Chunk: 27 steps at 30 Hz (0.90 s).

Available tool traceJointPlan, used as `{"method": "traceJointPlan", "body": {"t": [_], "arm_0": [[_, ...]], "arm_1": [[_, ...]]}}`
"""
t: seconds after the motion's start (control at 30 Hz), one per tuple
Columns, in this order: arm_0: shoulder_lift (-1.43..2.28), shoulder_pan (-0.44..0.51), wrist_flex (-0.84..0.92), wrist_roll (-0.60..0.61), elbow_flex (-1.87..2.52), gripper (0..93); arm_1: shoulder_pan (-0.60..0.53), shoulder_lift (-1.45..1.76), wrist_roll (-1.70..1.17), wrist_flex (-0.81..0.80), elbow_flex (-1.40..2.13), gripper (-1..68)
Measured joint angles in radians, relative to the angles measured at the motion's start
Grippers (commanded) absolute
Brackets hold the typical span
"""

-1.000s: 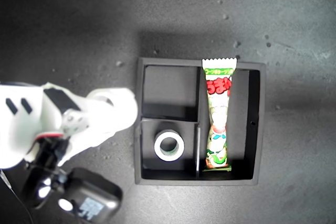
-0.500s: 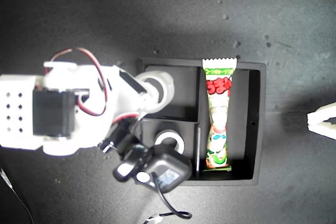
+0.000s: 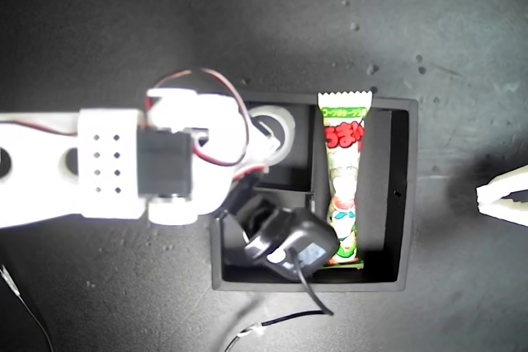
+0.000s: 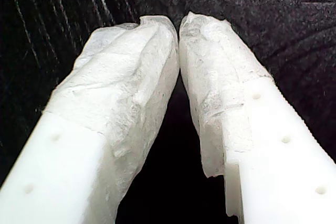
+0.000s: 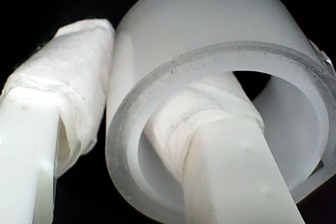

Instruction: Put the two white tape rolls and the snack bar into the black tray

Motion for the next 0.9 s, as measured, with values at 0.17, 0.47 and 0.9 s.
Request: {"method": "traceJointPlan", "body": {"t": [0.17, 0.47, 0.9], "arm_0": [[-0.193, -0.009, 0.198, -0.02, -0.273, 0.0], [-0.623, -0.017, 0.5, -0.026, -1.014, 12.1], [-0.502, -0.021, 0.502, -0.061, -0.864, 14.7]], "arm_1": [[-0.011, 0.0, 0.0, -0.005, 0.0, -0.5], [-0.012, 0.0, 0.0, -0.012, 0.0, -0.5], [-0.02, 0.0, 0.0, -0.014, 0.0, -0.5]]}}
